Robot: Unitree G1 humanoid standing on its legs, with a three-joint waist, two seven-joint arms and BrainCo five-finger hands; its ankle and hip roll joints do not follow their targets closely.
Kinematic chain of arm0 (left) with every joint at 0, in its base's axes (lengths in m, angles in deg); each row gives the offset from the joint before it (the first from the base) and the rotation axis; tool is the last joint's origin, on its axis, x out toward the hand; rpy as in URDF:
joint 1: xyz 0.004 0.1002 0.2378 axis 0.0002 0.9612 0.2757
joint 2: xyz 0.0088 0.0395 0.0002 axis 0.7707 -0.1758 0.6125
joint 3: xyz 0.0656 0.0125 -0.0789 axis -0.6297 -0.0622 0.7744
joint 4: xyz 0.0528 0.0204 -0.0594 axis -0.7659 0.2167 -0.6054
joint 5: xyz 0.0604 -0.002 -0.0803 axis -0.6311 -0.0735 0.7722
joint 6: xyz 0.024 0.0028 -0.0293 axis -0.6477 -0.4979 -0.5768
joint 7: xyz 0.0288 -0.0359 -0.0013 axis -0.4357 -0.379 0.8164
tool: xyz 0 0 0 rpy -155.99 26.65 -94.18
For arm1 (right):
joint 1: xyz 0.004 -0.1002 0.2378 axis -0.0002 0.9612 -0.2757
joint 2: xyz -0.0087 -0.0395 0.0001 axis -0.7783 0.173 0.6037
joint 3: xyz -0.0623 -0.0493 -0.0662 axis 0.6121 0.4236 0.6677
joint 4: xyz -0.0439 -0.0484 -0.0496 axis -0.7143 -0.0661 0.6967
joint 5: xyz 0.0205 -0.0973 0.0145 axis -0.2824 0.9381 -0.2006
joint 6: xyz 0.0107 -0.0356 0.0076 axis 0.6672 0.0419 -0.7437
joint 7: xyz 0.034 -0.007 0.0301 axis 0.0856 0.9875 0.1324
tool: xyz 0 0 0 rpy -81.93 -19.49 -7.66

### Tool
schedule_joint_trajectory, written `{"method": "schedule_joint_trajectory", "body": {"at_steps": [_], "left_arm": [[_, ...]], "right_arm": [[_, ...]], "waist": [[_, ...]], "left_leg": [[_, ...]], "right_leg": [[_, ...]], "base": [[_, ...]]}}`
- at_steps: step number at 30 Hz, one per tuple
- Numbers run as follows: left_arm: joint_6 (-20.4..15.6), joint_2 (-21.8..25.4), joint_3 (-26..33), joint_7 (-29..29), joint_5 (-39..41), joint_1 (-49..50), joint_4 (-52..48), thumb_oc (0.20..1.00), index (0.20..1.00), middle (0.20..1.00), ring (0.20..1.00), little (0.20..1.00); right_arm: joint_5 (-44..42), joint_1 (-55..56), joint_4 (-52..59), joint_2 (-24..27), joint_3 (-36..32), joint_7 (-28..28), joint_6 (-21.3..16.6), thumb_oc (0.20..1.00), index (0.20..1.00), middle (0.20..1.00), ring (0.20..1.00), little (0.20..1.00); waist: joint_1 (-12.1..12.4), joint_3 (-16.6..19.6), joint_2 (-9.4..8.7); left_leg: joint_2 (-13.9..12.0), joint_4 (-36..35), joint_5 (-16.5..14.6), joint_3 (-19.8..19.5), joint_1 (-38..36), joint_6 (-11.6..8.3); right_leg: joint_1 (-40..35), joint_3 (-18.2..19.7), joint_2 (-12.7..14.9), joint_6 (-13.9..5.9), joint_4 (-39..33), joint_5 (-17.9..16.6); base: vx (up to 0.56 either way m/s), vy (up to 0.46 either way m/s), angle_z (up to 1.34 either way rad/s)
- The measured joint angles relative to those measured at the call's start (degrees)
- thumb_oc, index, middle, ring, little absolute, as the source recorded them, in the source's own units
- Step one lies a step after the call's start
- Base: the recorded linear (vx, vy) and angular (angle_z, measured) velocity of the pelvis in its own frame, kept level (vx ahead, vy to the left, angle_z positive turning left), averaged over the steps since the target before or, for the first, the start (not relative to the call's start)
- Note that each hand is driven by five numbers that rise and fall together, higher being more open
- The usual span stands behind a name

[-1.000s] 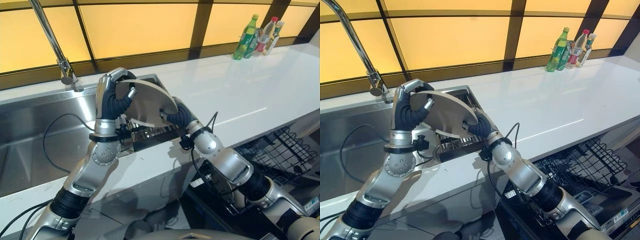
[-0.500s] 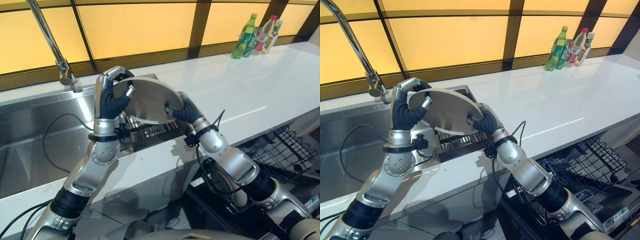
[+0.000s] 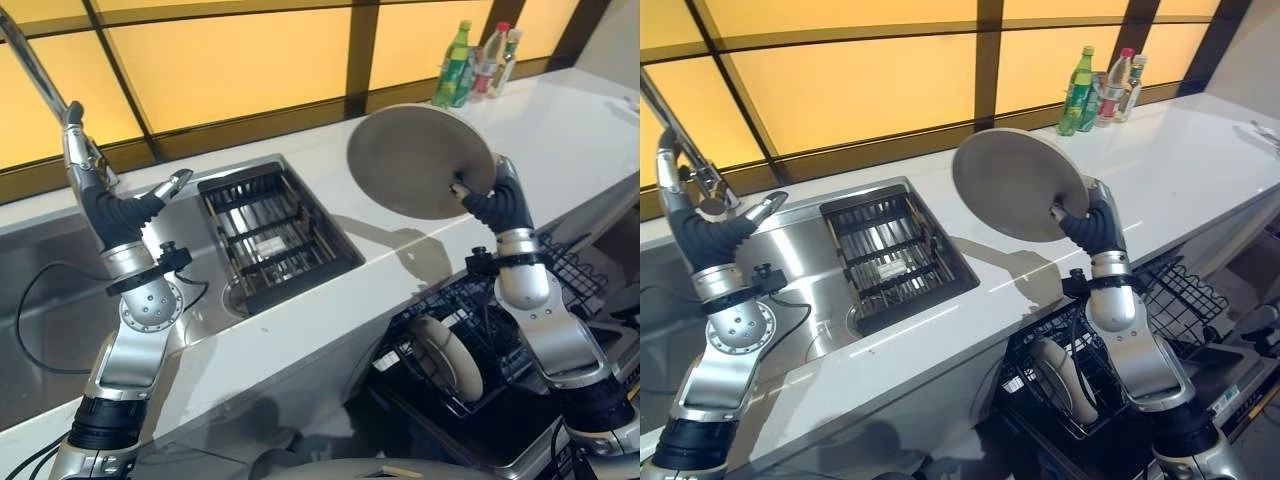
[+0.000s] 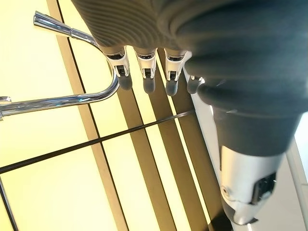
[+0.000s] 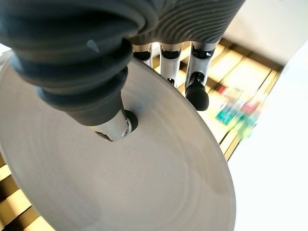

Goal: Pick up plates and place into dishwasher.

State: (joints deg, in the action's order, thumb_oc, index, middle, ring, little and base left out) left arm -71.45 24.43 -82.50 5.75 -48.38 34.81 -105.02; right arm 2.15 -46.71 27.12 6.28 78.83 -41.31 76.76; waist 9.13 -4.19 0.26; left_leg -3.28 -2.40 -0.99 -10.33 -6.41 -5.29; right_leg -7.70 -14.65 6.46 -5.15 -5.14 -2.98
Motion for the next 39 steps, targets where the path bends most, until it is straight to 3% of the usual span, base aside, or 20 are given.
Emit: {"method": "schedule_joint_trajectory", "body": {"at_steps": [11,22,28,30,33,35,39], "left_arm": [[0.9,0.4,9.2,0.3,1.1,9.7,1.8,1.000,1.000,1.000,1.000,1.000],[1.7,0.1,9.5,-0.9,1.0,11.3,5.9,1.000,1.000,1.000,1.000,1.000],[2.3,-2.2,9.5,-1.1,1.0,13.8,6.0,1.000,1.000,1.000,1.000,1.000],[2.6,-3.1,9.5,-0.6,1.0,14.4,6.0,1.000,1.000,1.000,1.000,1.000],[2.8,-3.7,9.5,0.8,1.0,16.7,5.9,1.000,1.000,1.000,1.000,1.000],[2.8,-3.7,9.7,1.4,1.0,18.7,6.0,1.000,1.000,1.000,1.000,1.000],[2.7,-3.8,11.0,4.3,1.0,20.9,4.9,1.000,1.000,1.000,1.000,1.000]], "right_arm": [[0.1,15.0,-5.5,1.5,-11.7,-3.9,-0.2,0.200,0.200,0.200,0.200,0.200],[4.1,14.1,-18.8,1.8,-12.2,-13.4,-1.5,0.200,0.200,0.200,0.200,0.200],[6.7,13.5,-24.4,3.1,-12.2,-13.5,-1.7,0.200,0.200,0.200,0.200,0.200],[6.7,13.6,-26.4,4.3,-12.5,-13.3,-1.8,0.200,0.200,0.200,0.200,0.200],[6.7,14.0,-30.4,4.3,-12.9,-13.2,-1.9,0.200,0.200,0.200,0.200,0.200],[6.9,14.4,-32.0,4.8,-13.1,-13.1,-2.0,0.200,0.200,0.200,0.200,0.200],[7.9,19.6,-33.2,4.6,-14.1,-11.8,-2.7,0.200,0.200,0.200,0.200,0.200]], "waist": [[-3.6,0.1,1.32],[-3.4,-2.6,6.08],[-3.5,-4.7,7.97],[-3.5,-6.5,8.35],[-4.1,-7.2,8.21],[-5.0,-7.5,9.61],[-5.3,-7.5,9.27]], "left_leg": [[-1.0,-1.0,-0.1,3.9,-1.9,-0.09],[-1.2,2.0,-0.1,4.1,2.1,-0.18],[-0.8,3.1,-0.1,4.8,2.0,-0.17],[-0.1,5.7,-0.1,7.3,3.1,-0.16],[1.0,8.0,-0.2,10.7,3.7,0.11],[0.8,6.9,-1.9,10.8,2.0,1.88],[2.8,7.0,-2.8,10.2,-0.4,3.30]], "right_leg": [[0.3,3.2,-0.7,0.06,0.0,0.0],[4.0,4.1,-0.7,0.93,1.2,-0.7],[4.1,4.7,-0.2,0.97,1.8,-0.6],[4.0,4.6,0.5,0.86,2.6,-0.4],[4.1,4.5,1.7,0.66,4.9,0.6],[4.3,4.7,1.9,0.22,7.8,2.1],[4.0,4.8,4.5,-1.30,14.1,6.0]], "base": [[0.06,-0.107,-0.15],[-0.01,-0.031,-0.01],[0.10,0.090,-0.04],[0.10,0.086,0.08],[0.17,0.139,0.07],[0.24,0.162,0.05],[0.21,0.166,0.10]]}}
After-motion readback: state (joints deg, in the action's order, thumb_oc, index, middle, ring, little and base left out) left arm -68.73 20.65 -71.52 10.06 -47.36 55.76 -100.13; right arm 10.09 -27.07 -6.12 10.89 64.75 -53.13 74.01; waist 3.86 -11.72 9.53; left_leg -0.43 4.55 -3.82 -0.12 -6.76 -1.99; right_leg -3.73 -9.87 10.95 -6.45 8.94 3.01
